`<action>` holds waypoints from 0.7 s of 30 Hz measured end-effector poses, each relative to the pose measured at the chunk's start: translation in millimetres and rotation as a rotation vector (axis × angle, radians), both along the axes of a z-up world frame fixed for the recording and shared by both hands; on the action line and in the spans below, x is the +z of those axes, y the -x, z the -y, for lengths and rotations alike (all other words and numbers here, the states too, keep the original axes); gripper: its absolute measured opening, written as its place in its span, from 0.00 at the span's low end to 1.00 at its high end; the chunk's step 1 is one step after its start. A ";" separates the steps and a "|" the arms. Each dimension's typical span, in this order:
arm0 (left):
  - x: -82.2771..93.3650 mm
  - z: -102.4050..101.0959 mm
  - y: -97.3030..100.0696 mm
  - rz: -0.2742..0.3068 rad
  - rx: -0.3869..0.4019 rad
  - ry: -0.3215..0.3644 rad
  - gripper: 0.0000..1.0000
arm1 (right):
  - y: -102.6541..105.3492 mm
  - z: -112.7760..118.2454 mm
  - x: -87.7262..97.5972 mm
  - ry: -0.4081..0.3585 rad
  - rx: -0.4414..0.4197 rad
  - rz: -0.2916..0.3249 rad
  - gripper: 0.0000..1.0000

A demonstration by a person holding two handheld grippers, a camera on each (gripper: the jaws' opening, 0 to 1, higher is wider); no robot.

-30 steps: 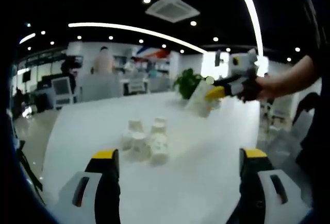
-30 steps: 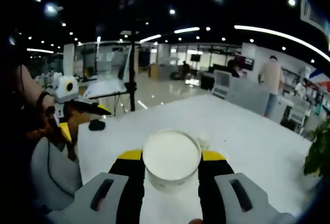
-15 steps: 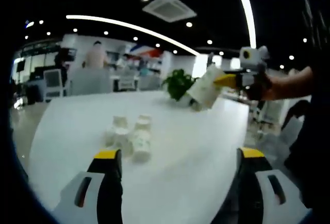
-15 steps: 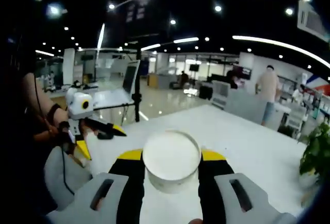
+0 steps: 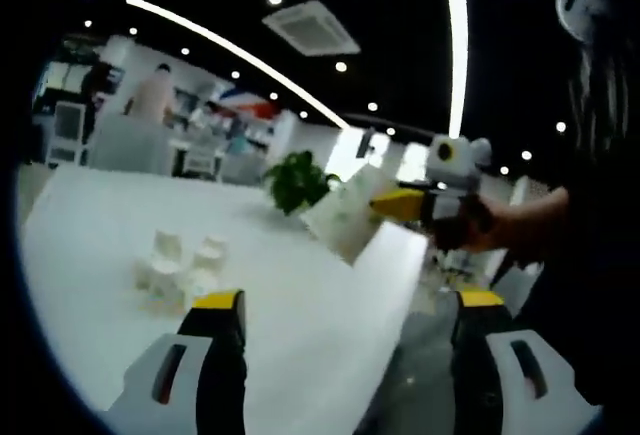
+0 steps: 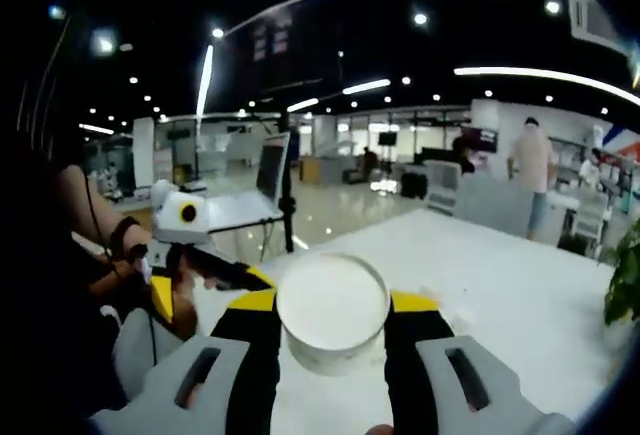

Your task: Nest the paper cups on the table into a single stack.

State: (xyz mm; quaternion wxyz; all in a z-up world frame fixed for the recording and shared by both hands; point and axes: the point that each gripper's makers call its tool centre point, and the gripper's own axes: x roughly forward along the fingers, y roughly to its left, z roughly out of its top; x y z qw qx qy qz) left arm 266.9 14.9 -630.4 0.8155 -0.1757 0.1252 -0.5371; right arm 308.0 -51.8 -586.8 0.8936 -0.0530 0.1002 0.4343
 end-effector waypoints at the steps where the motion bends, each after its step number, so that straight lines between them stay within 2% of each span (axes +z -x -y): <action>1: 3.9 2.2 0.1 -0.011 -0.004 0.024 0.81 | 0.9 -2.1 0.6 -0.008 0.006 -0.003 0.37; 6: 10.9 8.6 2.1 -0.003 -0.015 0.057 0.77 | 7.2 -13.4 4.0 -0.038 0.043 -0.010 0.37; 10: 14.4 16.8 6.6 -0.037 -0.040 0.090 0.76 | 12.3 -21.9 8.0 -0.069 0.081 -0.019 0.37; 13: 19.1 20.4 11.0 -0.037 -0.060 0.119 0.69 | 14.9 -25.6 8.5 -0.067 0.099 -0.021 0.37; 17: 33.6 21.3 15.5 -0.074 -0.080 0.226 0.58 | 20.7 -31.0 8.4 -0.098 0.128 -0.039 0.37; 19: 34.4 18.4 13.2 -0.060 -0.067 0.227 0.55 | 22.0 -30.7 9.5 -0.120 0.128 -0.044 0.37; 21: 40.6 11.7 10.0 -0.050 -0.042 0.263 0.51 | 23.5 -29.6 9.3 -0.141 0.134 -0.062 0.37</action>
